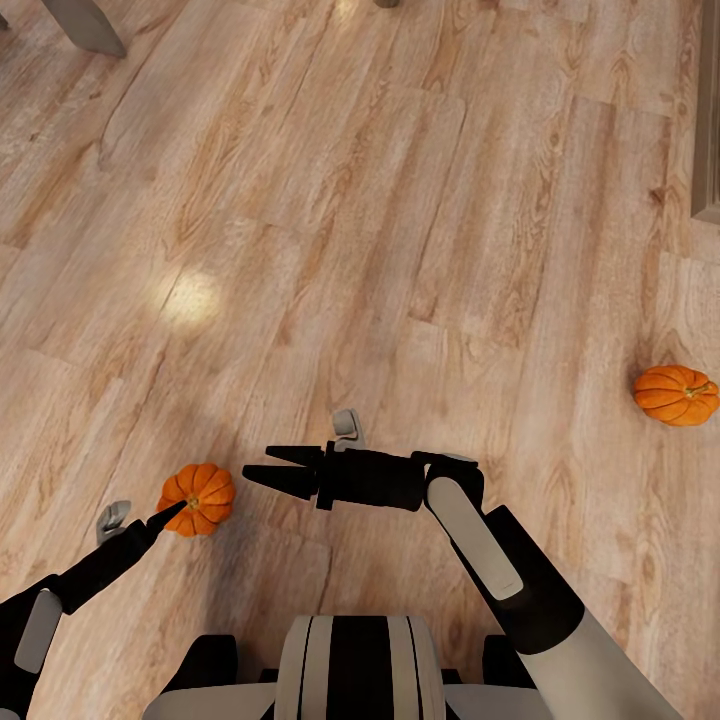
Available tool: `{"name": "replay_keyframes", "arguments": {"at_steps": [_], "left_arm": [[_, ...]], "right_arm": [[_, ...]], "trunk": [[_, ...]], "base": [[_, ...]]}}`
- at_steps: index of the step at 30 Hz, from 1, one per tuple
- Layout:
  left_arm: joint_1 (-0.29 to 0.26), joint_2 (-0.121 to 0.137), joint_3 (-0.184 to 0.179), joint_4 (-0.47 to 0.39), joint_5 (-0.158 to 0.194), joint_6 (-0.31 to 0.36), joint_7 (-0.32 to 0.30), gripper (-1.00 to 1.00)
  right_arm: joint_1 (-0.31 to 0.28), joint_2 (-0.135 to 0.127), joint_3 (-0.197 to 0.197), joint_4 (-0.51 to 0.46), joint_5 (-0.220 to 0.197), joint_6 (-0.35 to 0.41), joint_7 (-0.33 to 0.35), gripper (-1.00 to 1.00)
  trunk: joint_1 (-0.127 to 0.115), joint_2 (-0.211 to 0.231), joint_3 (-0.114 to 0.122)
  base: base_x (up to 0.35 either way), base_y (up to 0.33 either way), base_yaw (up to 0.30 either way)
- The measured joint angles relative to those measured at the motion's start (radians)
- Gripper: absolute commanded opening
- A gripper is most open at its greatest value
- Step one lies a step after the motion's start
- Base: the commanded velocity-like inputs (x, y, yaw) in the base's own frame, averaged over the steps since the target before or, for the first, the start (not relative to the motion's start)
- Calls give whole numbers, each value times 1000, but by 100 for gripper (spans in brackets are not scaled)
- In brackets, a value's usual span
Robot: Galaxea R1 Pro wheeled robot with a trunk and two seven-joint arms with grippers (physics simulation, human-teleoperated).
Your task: Place each of the two pumpkins and all three candles from the living room inside a cabinet in the living room (use any cabinet), then make sure every cabinet is closed, and position the cauldron so it is next to a table in the living room.
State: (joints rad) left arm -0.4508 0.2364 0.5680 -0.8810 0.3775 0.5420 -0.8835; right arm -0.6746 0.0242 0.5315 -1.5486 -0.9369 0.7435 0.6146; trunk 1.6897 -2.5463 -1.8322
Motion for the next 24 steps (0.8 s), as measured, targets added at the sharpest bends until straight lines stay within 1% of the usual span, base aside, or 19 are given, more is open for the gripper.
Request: {"name": "replay_keyframes", "arguments": {"at_steps": [11, 24], "left_arm": [[0, 0, 0, 0, 1, 0, 0, -100], [0, 1, -2, 0, 0, -2, 0, -100]], "right_arm": [[0, 0, 0, 0, 0, 0, 0, 100], [0, 0, 0, 0, 0, 0, 0, 100]], "trunk": [[0, 0, 0], [-6, 3, 50]], "base": [[0, 0, 0], [0, 0, 0]]}}
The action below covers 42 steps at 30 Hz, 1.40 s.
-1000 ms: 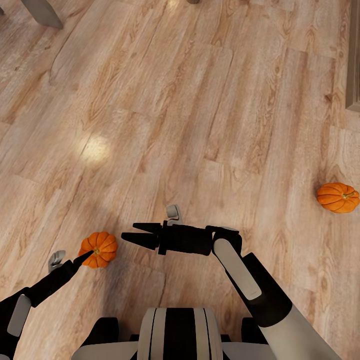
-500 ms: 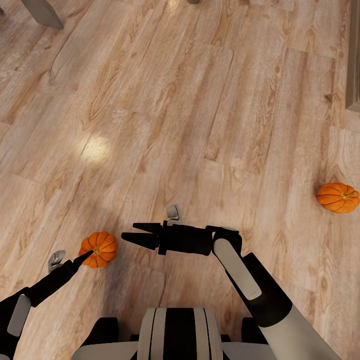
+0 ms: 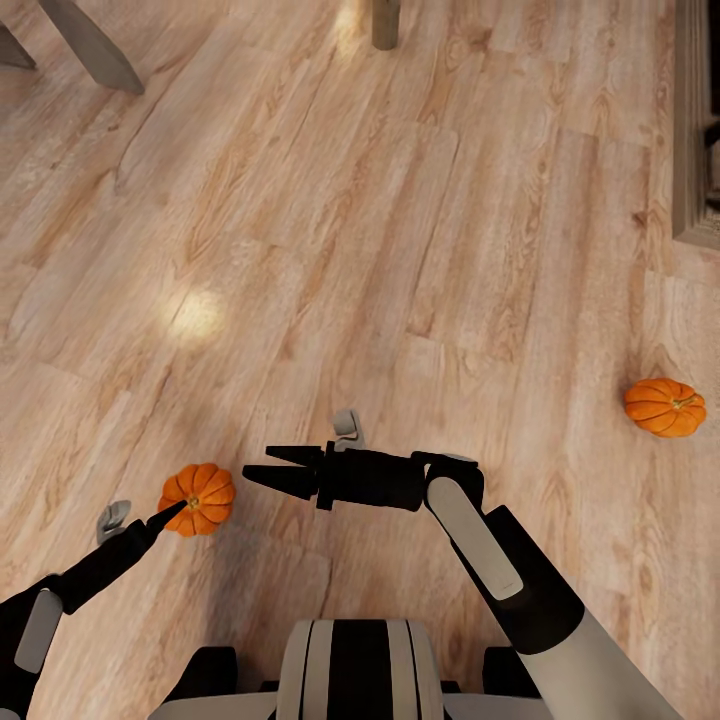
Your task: Place each of the two pumpkins and all three candles from the living room inside a cabinet in the living room (use any cabinet), then make sure every cabinet is closed, and position the cauldron so it is next to a table in the living room.
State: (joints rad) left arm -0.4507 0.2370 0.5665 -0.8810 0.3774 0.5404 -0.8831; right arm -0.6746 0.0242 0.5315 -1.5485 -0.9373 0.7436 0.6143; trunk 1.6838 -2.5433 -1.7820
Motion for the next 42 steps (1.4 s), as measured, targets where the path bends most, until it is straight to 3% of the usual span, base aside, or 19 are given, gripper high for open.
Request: {"name": "replay_keyframes", "arguments": {"at_steps": [9, 14, 18, 22, 27, 33, 42], "left_arm": [[0, 13, 0, -13, 0, 11, -9, -100], [0, 53, 3, -21, 1, 15, -12, -100], [0, 116, 6, -19, 3, 38, -17, -100], [4, 177, 33, -15, 5, 73, -53, -100], [13, 252, 52, -19, -8, 184, -223, -100], [14, 392, 53, -18, -22, 347, -273, -100], [14, 463, 51, -63, -7, 448, -277, -100]], "right_arm": [[0, 0, -1, 0, 0, 0, 3, 100], [0, 0, -1, 1, 0, -1, 3, 100], [0, 1, 0, 1, 0, -1, -3, 100], [0, 1, 0, 1, 1, -4, -9, 100], [0, 0, 0, 1, 2, -8, -51, 100], [0, 0, -1, 2, 2, -14, -88, 100], [1, 0, -3, 16, -2, -34, -174, 100]], "trunk": [[-4, 2, 35], [-6, 3, 54], [-8, 4, 70], [-10, 5, 85], [-12, 6, 104], [-15, 8, 128], [-19, 10, 162]], "base": [[0, 0, 0], [0, 0, 0], [0, 0, 0], [0, 0, 0], [0, 0, 0], [0, 0, 0], [0, 0, 0]]}}
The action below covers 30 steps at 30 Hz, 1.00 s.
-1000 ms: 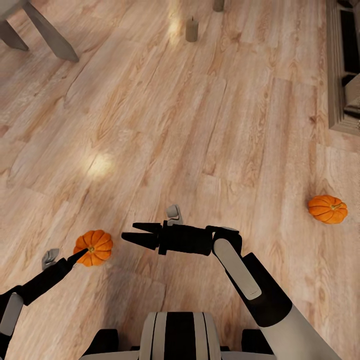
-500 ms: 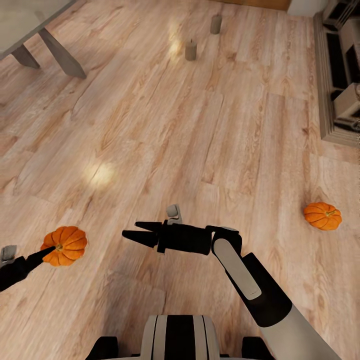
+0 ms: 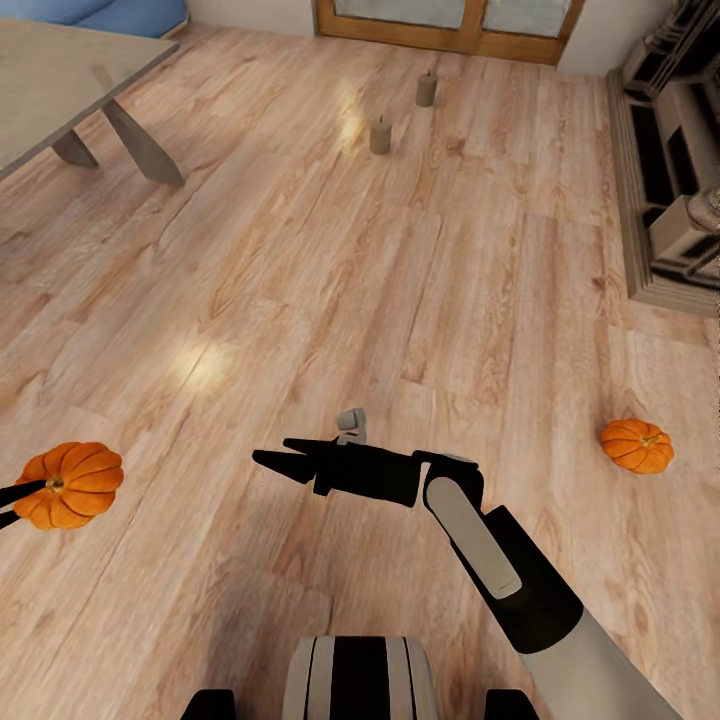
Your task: Place each of the two pumpkins and all three candles from the living room inside a cabinet in the living room (use any cabinet), then make sure every cabinet is closed, and position the cauldron so it is next to a table in the living room.
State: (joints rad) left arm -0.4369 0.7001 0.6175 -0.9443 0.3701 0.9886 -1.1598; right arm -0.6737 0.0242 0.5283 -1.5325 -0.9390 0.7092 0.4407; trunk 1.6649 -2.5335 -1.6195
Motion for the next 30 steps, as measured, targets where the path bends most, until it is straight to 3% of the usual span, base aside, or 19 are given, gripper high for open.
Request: {"name": "replay_keyframes", "arguments": {"at_steps": [7, 22, 30], "left_arm": [[0, 14, 1, -4, 6, 5, -2, -100], [0, 15, -11, -12, 9, 6, -22, -100], [0, 15, -15, -15, -3, 3, -72, -100]], "right_arm": [[11, 1, -5, -10, -4, -1, -2, 100], [11, 0, -4, -6, -7, -2, -3, 100], [18, 0, -19, -3, -17, -3, -2, 100]], "trunk": [[-3, 2, 27], [-10, 5, 85], [-13, 7, 116]], "base": [[0, 0, 0], [0, 0, -5], [0, 0, -221]]}}
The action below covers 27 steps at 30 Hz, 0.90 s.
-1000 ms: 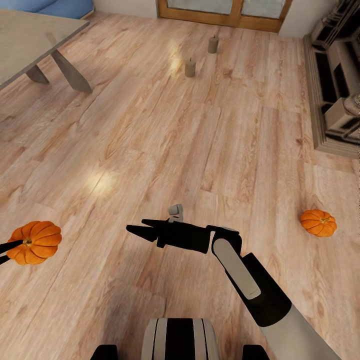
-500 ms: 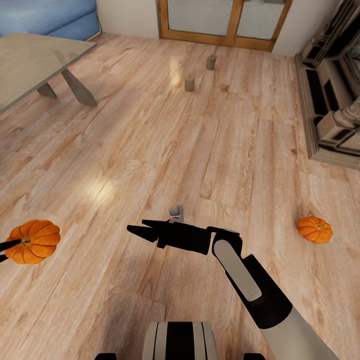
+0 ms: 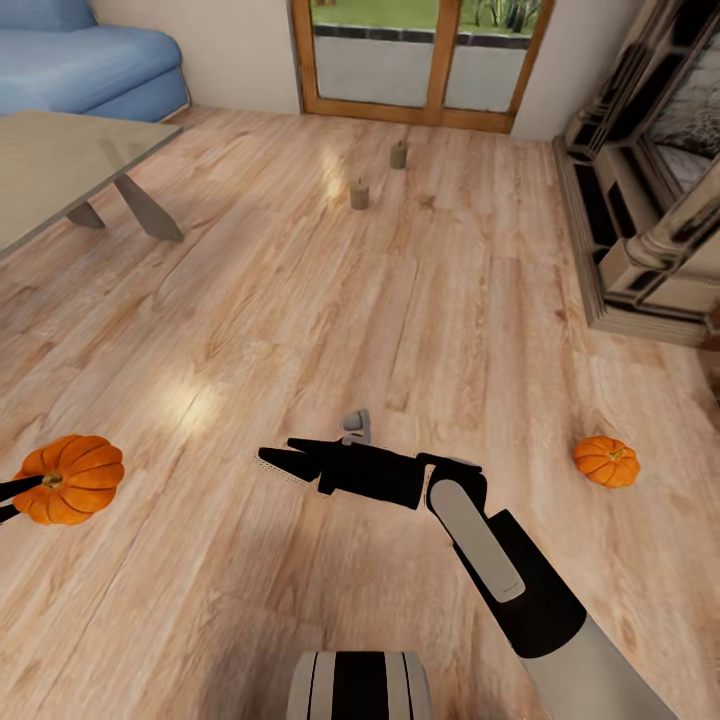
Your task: Place each of the two pumpkins and all three candles from the living room inside a cabinet in the living room (use any cabinet), then make sure every cabinet is closed, and position the cauldron so it is next to a table in the living room.
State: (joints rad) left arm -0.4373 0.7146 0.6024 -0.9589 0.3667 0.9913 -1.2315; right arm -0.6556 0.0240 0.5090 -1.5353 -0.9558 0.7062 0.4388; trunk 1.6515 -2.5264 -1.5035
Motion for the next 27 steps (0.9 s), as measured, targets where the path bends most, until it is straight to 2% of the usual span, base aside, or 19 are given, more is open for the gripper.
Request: {"name": "replay_keyframes", "arguments": {"at_steps": [13, 18, 22, 27], "left_arm": [[0, -1, -2, 1, -4, -2, -1, -100], [0, -2, -14, 1, -3, -3, -1, -100], [0, -1, -13, 2, -4, -3, -1, -100], [0, 0, -7, 2, -6, -3, -1, -100]], "right_arm": [[3, 1, -2, 4, -1, -1, -1, 100], [4, 0, -3, 5, -1, 0, -1, 100], [4, 0, -33, 7, 1, 0, -1, 100], [5, 0, -43, 18, 0, 2, -2, 100]], "trunk": [[-6, 3, 50], [-8, 4, 70], [-10, 5, 85], [-12, 6, 104]], "base": [[0, 0, -278], [0, 0, -280], [0, 0, -280], [0, 0, -280]]}}
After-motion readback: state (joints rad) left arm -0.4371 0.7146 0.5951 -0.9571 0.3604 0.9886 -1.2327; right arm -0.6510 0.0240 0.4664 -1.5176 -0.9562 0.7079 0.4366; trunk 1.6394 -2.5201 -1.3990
